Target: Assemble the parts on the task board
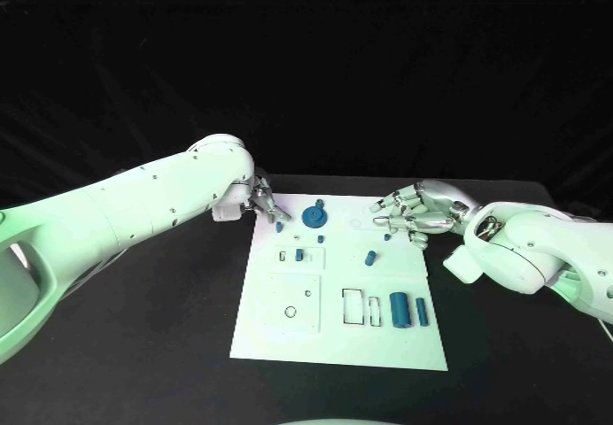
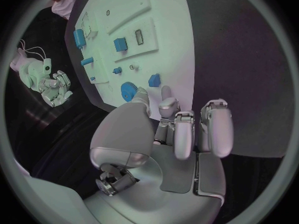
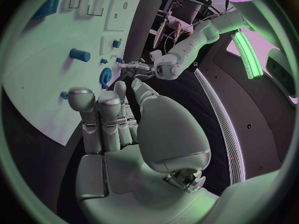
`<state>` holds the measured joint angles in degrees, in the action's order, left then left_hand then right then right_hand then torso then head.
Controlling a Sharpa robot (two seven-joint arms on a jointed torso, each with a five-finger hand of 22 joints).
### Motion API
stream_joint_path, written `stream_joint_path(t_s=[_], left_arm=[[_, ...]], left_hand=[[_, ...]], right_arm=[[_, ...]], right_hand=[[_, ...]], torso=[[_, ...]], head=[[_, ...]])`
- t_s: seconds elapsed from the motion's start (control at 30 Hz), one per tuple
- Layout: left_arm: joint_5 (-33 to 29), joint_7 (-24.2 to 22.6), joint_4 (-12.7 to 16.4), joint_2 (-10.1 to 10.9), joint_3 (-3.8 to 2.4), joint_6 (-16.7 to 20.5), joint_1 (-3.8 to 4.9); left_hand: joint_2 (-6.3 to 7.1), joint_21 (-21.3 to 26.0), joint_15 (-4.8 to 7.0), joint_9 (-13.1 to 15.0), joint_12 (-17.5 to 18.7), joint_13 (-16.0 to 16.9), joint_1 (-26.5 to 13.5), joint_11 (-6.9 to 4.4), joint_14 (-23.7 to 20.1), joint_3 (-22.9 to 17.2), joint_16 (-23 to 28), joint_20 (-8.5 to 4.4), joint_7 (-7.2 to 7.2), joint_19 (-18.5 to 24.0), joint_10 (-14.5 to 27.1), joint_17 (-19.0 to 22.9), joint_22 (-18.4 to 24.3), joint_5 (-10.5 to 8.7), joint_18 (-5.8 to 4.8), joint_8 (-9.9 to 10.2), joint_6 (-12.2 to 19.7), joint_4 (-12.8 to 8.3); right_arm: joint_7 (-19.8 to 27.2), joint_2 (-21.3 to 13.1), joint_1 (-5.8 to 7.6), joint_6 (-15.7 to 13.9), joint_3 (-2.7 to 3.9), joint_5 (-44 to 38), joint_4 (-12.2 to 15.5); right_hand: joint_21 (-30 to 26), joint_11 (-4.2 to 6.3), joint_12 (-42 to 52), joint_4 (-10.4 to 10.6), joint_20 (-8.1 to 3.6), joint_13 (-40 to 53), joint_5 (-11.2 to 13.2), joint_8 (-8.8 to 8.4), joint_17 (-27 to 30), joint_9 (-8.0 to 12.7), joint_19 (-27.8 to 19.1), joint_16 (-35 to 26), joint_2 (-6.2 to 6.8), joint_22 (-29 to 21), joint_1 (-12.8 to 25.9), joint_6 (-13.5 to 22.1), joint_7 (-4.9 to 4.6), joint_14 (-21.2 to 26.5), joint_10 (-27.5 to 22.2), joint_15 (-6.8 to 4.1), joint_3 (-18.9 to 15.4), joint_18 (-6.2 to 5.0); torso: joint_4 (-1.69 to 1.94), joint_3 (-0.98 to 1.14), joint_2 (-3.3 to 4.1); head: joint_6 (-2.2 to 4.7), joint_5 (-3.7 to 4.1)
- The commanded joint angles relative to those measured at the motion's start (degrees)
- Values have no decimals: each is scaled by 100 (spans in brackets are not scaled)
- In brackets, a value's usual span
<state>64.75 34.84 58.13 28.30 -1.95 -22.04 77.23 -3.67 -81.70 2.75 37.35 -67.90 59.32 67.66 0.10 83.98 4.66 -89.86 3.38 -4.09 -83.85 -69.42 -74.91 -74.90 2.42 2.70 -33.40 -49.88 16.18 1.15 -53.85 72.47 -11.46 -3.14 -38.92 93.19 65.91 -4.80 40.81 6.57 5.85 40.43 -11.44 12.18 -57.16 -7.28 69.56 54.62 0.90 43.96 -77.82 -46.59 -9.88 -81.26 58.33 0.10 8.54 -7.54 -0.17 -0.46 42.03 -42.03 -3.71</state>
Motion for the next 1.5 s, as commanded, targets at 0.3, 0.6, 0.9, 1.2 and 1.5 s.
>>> stream_joint_path(t_s=[0.3, 0.6, 0.9, 1.2, 1.5], left_arm=[[-96, -24, 24, 1, 10, -275, 3], [-118, -40, 5, -27, 16, -288, 3], [-181, -57, -3, -49, 29, -318, 2], [-219, -51, -14, -48, 44, -336, 1], [-223, -46, -21, -32, 47, -317, 1]], left_hand=[[-11, -51, 60, -8, -63, 48, 78, -5, 602, 49, -14, -43, 10, -135, -74, -1509, -620, 33, -26, -45, -78, 12], [-40, -61, 66, -10, -67, 48, 98, -11, 602, 51, -14, -48, 16, -142, -83, -1509, -632, 34, -29, -54, -88, 20], [-77, -57, 74, -16, -63, 39, 177, -18, 602, 45, -14, -57, 22, -141, -87, -1509, -631, 34, -28, -64, -85, 6], [-124, -48, 80, -27, -55, 25, 348, -23, 602, 16, -14, -67, 25, -136, -87, -1509, -626, 35, -26, -78, -74, -31], [-124, -48, 81, -28, -54, 24, 355, -23, 602, 15, -14, -67, 25, -136, -87, -1509, -627, 35, -26, -79, -74, -33]], right_arm=[[22, 10, -4, 74, -1, -55, 2], [34, 24, -4, 74, -1, -60, 0], [31, 44, -4, 86, -1, -63, -14], [35, 57, -4, 115, -1, -63, -32], [35, 61, -5, 124, -1, -63, -41]], right_hand=[[-39, 12, 19, 1, 2, -4, -19, 29, 5, -9, -50, -35, 1, -5, -13, 30, -2, 32, -33, -10, -27, -95], [-39, 12, 19, 1, 2, -4, -19, 29, 5, -9, -50, -35, 1, -5, -13, 30, -2, 32, -33, -10, -27, -95], [-40, 12, 19, 4, 2, -6, -19, 31, 5, -9, -50, -36, 1, -7, -11, 31, -2, 32, -34, -9, -29, -95], [-57, 12, 20, 12, 3, -14, -19, 39, 14, -11, -61, -47, 0, -32, -6, 34, -2, 35, -36, -8, -37, -99], [-59, 11, 20, 13, 3, -15, -19, 41, 19, -12, -62, -54, 2, -35, -6, 36, -2, 38, -39, -8, -39, -99]], torso=[[-8, 2, 3], [-4, -2, 5], [1, -3, 4], [-5, -4, 0], [-1, -3, 3]], head=[[1, -10], [-11, -11], [-4, -12], [-8, -3], [-12, 5]])
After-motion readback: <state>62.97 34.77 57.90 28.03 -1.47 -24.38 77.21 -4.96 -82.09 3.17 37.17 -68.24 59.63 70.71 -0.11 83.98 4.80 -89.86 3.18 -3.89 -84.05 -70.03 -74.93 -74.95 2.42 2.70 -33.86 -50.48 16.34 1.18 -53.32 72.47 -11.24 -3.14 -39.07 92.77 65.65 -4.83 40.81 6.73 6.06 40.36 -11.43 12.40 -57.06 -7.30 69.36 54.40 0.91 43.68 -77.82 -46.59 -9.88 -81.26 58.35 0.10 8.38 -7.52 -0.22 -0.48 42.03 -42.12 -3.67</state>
